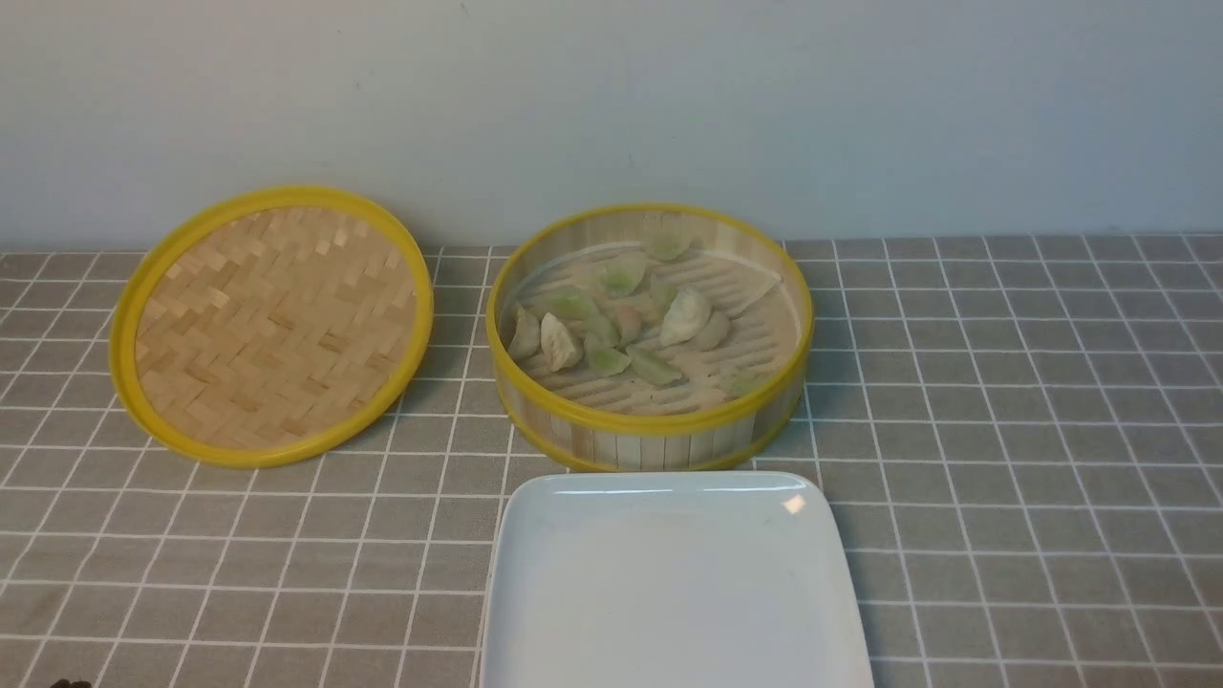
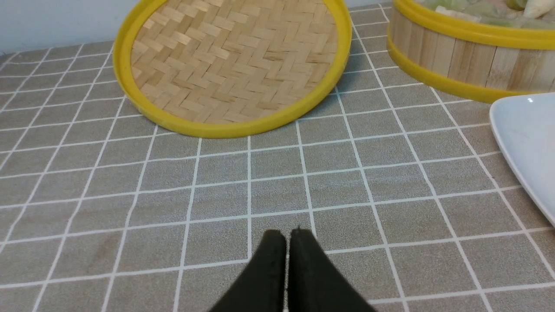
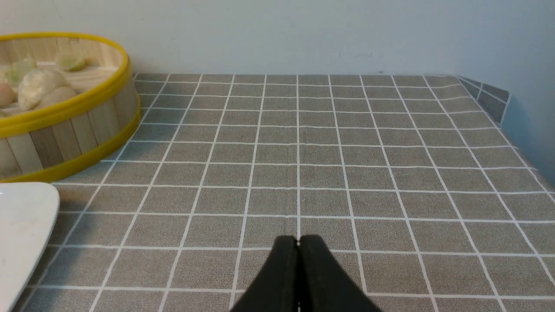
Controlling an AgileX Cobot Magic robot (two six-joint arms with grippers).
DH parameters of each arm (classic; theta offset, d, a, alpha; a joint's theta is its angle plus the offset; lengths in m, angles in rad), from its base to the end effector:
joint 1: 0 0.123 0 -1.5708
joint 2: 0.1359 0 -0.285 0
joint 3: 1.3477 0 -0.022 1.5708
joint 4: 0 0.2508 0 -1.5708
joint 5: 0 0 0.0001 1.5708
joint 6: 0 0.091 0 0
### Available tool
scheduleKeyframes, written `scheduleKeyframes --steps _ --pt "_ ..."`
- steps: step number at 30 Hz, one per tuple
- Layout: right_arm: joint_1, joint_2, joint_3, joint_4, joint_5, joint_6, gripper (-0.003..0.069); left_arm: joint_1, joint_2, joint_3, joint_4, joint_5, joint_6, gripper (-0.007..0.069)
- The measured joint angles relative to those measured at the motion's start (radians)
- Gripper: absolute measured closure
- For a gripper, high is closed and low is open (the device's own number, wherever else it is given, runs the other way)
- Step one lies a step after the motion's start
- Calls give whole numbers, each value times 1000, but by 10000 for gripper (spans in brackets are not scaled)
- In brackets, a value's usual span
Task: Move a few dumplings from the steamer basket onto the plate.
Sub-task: Use the left arm to grab a dumpling from the steamer
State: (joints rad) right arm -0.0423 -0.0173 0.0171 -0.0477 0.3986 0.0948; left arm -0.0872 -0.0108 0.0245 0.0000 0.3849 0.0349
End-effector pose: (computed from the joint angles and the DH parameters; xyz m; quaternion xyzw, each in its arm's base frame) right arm 0.0514 -0.0039 0.1726 0.0431 0.8069 -0.0050 0.5891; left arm 0.0521 -0.0046 0.1709 0.0493 0.8067 -0.0154 0.5887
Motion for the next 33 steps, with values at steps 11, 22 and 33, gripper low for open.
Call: scheduleKeyframes --steps 11,22,33 --pt "0 0 0 0 0 0 672 0 0 0 0 0 0 629" --pt "0 0 10 321 -175 123 672 0 0 0 0 -8 0 629" --pt "0 0 10 696 -329 186 672 0 0 3 -277 -286 -194 629"
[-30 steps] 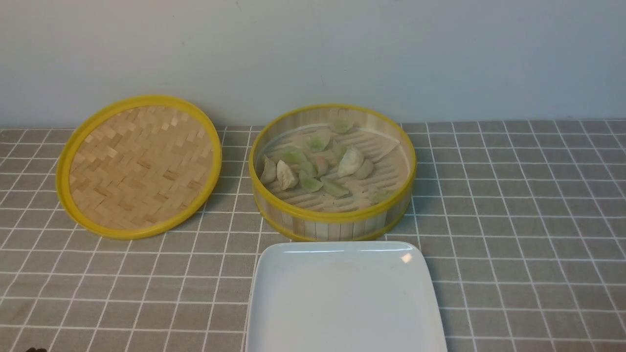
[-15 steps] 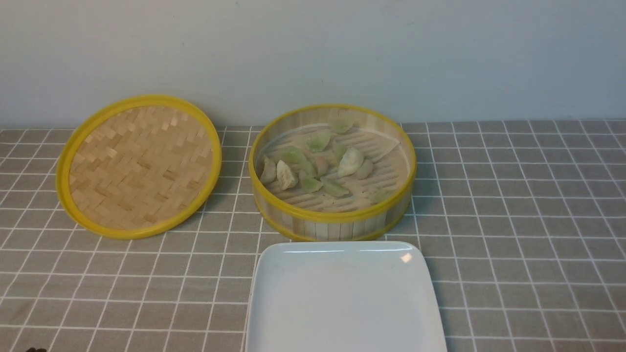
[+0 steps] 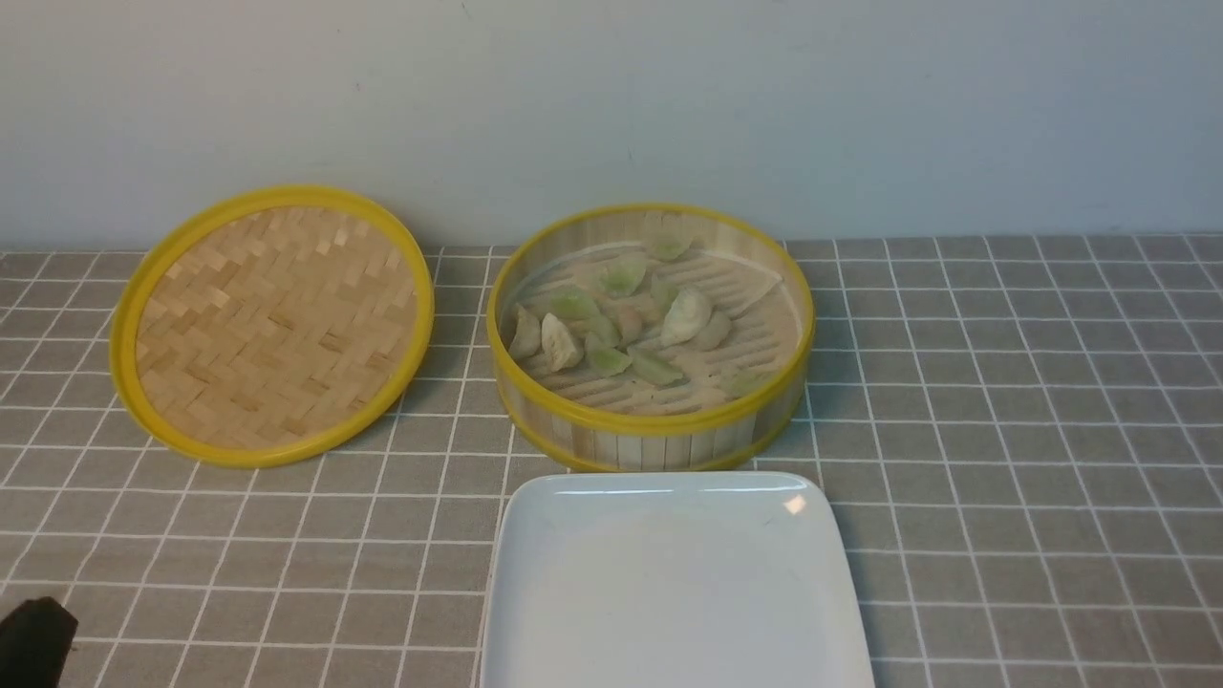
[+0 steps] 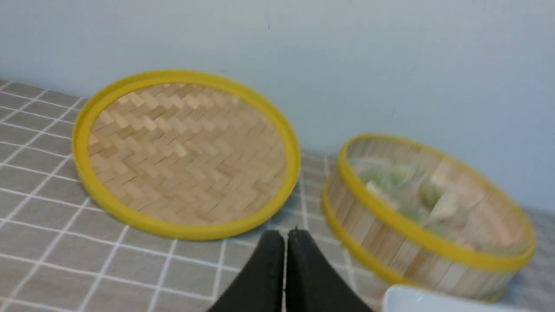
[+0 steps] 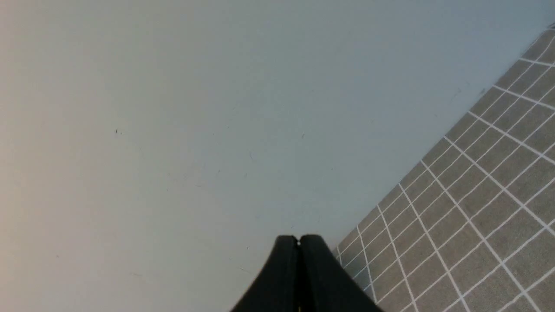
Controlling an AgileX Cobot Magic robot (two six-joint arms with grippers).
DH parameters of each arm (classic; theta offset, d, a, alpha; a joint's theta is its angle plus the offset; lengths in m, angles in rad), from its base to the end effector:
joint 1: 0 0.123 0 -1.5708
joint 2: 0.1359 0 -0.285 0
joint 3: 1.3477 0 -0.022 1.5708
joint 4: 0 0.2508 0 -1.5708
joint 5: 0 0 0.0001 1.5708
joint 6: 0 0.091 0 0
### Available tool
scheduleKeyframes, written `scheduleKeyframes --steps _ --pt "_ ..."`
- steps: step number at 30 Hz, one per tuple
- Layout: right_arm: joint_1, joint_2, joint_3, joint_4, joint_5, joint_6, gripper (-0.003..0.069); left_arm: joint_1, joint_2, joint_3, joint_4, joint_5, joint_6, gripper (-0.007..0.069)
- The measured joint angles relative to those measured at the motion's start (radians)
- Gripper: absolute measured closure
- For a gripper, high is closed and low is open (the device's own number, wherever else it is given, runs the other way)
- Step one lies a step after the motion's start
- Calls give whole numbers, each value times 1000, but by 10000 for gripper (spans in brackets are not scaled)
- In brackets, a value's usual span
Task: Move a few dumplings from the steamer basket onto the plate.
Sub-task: Use the left arm to grab a dumpling from the steamer
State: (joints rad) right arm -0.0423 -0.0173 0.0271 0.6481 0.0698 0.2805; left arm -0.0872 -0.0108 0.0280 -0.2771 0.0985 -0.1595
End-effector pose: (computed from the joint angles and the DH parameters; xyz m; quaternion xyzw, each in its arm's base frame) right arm 0.0564 0.0015 0.1999 0.3126 0.6257 0.3193 0.6394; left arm 0.0564 -0.0074 0.1957 -0.1147 0.7066 -0.1897 0.6720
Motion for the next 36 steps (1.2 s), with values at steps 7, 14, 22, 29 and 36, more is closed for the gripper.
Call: scheduleKeyframes --steps 7,14,22,29,36 --pt "1 0 -24 50 -16 -71 672 0 0 0 -197 -121 -58 629" --pt "1 108 -374 -66 181 -281 672 0 19 -44 -285 -416 -129 629" --pt "1 729 -945 -238 837 -368 671 0 522 -683 82 248 -154 629" --pt "1 1044 -1166 -283 1068 -359 669 0 1050 -1181 40 894 140 629" --pt "1 1101 -1178 -290 1080 -349 669 -89 1535 -1492 -54 1099 330 629"
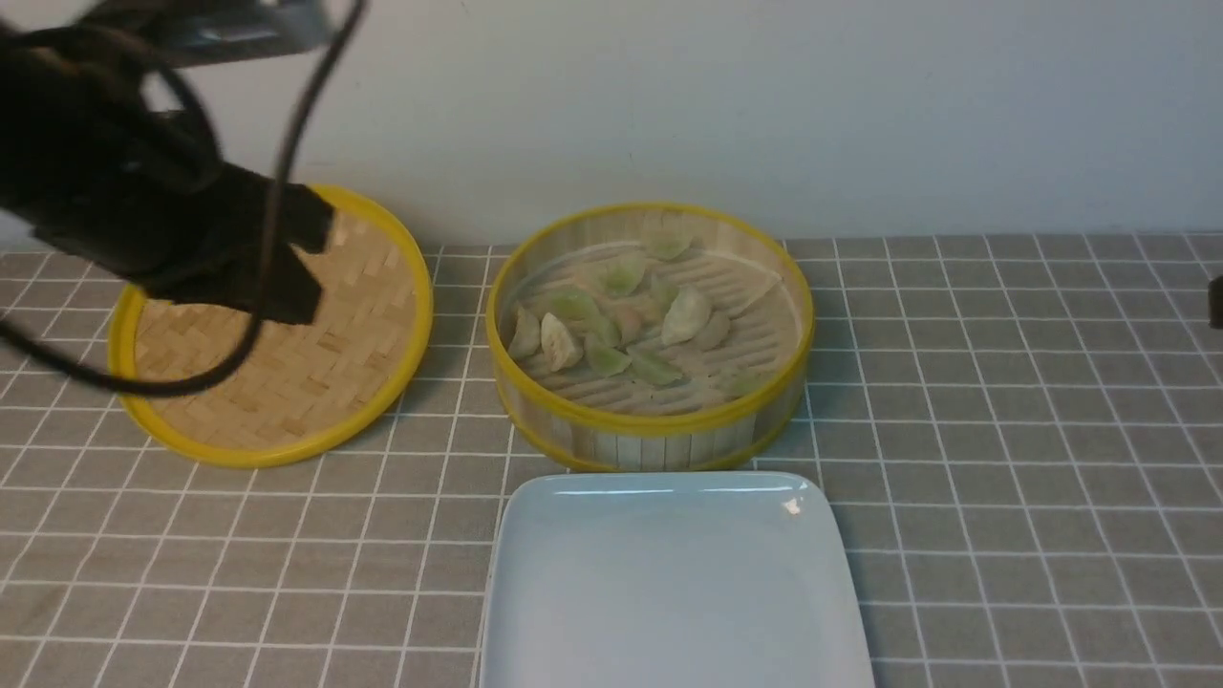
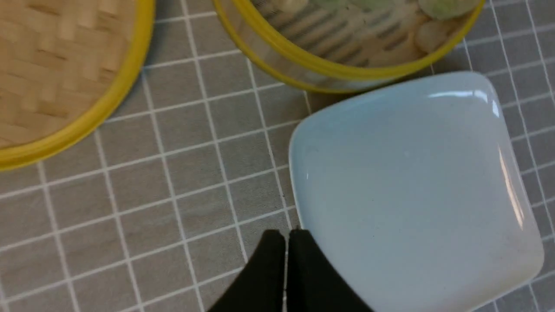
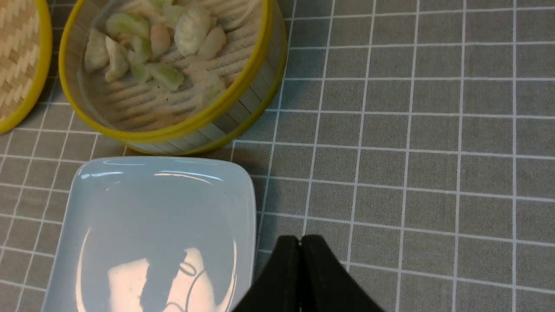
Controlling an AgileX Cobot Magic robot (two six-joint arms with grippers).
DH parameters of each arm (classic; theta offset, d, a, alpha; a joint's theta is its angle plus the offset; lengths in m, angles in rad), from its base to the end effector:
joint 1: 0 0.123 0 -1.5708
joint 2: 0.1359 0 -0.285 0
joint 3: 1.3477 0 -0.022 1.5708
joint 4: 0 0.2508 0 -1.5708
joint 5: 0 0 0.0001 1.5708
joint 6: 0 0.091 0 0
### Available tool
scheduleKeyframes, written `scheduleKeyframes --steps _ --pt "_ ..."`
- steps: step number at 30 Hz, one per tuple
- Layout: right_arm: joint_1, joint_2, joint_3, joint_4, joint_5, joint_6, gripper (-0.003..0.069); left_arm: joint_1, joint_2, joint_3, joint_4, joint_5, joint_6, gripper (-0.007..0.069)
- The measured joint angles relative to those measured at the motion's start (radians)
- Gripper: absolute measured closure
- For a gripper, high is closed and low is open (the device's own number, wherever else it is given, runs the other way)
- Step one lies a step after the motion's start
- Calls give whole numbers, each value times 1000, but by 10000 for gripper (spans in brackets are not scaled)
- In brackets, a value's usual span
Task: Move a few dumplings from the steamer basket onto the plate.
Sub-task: Use the left arm to grab a dumpling from the steamer
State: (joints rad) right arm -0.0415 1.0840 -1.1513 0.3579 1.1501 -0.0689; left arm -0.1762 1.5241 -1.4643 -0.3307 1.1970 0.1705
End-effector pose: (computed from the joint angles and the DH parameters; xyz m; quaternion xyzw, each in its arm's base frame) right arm 0.1961 0.0210 0.3798 0.0107 0.9439 0.1608 0.2884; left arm 0.3012 -0.0816 0.3565 0.1388 0.9570 -0.1627 0.1961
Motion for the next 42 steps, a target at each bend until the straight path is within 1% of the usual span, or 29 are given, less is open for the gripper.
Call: scheduleKeyframes --steps 2,4,8,11,13,17,21,24,26,28,30,34,36,39,42 --pt "0 0 -1 -3 0 0 667 -56 82 -76 31 5 6 629" --pt "0 0 -1 -10 3 0 667 -120 180 -173 97 15 2 629" --pt "0 0 -1 -18 22 0 667 -180 304 -308 197 32 -12 629" --pt "0 0 -1 -44 24 0 666 -192 419 -439 262 32 -12 629" --pt "0 0 -1 -51 25 0 666 -192 453 -468 272 32 -12 629" --pt "0 0 -1 -61 25 1 664 -192 599 -576 281 34 -7 629" --pt "0 0 -1 -64 25 1 663 -197 666 -623 295 31 5 629" --pt "0 0 -1 -64 25 1 659 -200 701 -631 331 -2 9 615" --pt "0 0 -1 -64 25 1 659 -200 714 -632 358 -29 11 589" --pt "0 0 -1 -64 25 1 659 -200 727 -632 372 -60 17 543" --pt "0 0 -1 -64 25 1 659 -200 741 -632 374 -91 22 473" --pt "0 0 -1 -64 25 1 659 -205 774 -633 374 -141 23 306" --pt "0 0 -1 -64 25 1 659 -206 790 -633 374 -150 23 250" --pt "0 0 -1 -64 25 1 659 -211 823 -633 374 -159 23 200" --pt "0 0 -1 -64 26 1 659 -212 833 -635 372 -173 23 187"
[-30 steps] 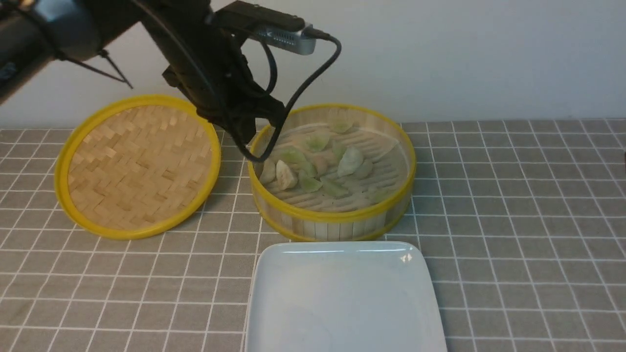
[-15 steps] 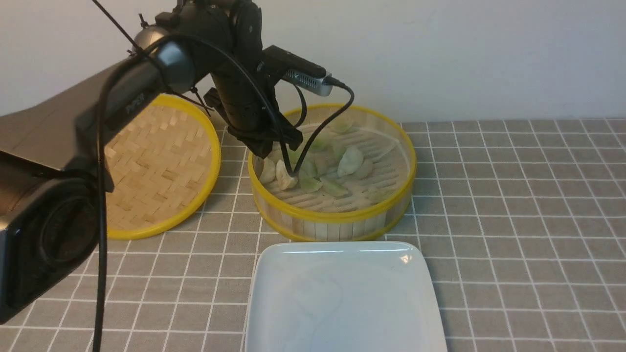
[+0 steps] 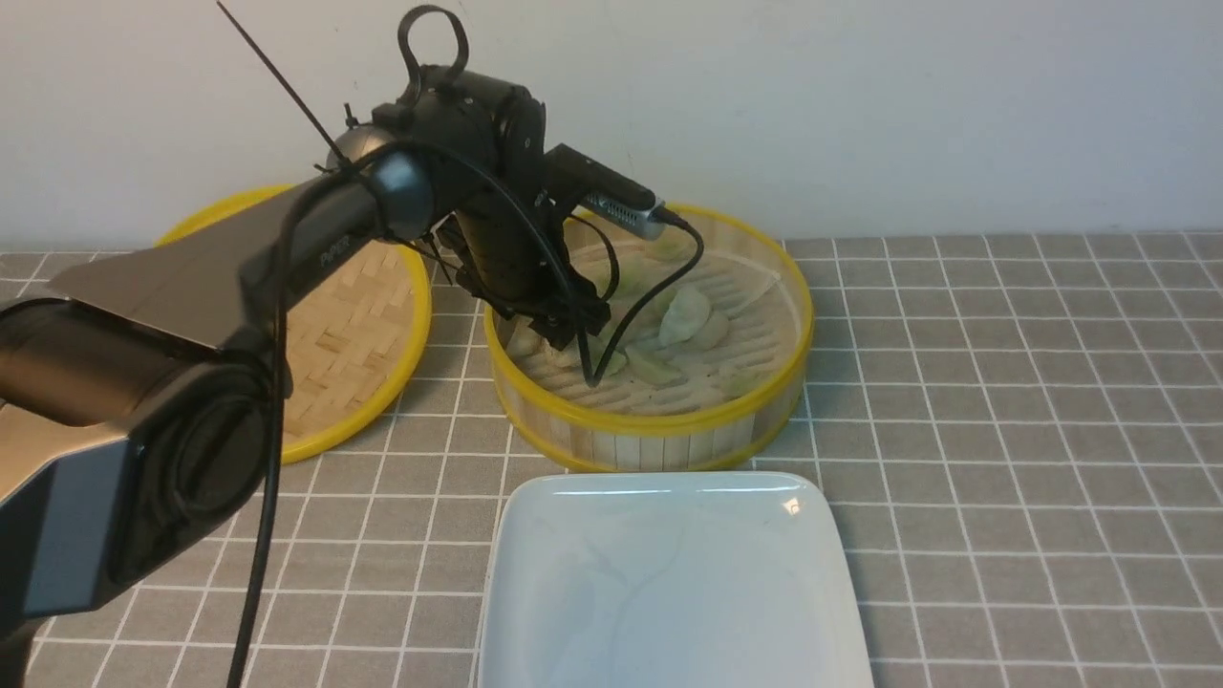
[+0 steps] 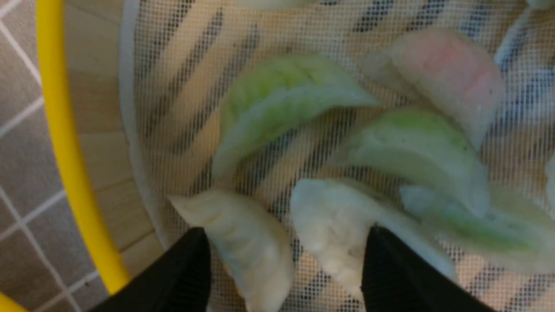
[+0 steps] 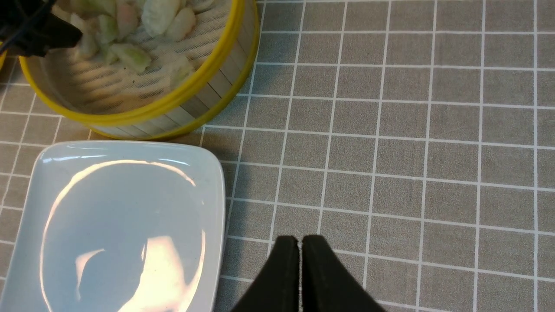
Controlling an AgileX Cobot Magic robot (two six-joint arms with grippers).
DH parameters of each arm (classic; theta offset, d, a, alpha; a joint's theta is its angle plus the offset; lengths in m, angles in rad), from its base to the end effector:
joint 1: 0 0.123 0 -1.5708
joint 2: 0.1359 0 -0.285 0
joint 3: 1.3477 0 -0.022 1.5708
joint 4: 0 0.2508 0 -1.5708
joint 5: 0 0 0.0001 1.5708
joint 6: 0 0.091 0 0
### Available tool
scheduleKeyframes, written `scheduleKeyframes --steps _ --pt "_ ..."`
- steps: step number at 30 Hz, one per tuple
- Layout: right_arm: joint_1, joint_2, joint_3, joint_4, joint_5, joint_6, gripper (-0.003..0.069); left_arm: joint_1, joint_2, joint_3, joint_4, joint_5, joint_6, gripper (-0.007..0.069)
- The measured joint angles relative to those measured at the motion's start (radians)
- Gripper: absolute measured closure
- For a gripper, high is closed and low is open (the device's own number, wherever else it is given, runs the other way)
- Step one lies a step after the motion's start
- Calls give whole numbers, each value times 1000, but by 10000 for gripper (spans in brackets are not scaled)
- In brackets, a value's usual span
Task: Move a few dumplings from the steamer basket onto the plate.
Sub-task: Use the left arm to grab a dumpling from the steamer
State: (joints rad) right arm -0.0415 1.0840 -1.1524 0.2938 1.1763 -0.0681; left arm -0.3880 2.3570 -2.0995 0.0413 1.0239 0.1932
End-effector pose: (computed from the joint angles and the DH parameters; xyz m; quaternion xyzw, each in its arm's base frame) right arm 0.1942 0.0163 0.3772 0.0048 0.9522 0.1304 0.2762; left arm 0.4746 -0.1905 0.1898 0.2883 0.9389 0.0010 0.1881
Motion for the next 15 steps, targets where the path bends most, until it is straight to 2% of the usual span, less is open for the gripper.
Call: scheduleKeyframes --steps 6,9,15 --pt "0 0 0 -1 0 0 659 0 8 -9 -17 1 -13 190" --pt "0 0 0 -2 0 0 659 0 8 -9 -33 0 -6 218" --pt "0 0 0 -2 0 0 659 -14 26 -62 -65 43 27 351"
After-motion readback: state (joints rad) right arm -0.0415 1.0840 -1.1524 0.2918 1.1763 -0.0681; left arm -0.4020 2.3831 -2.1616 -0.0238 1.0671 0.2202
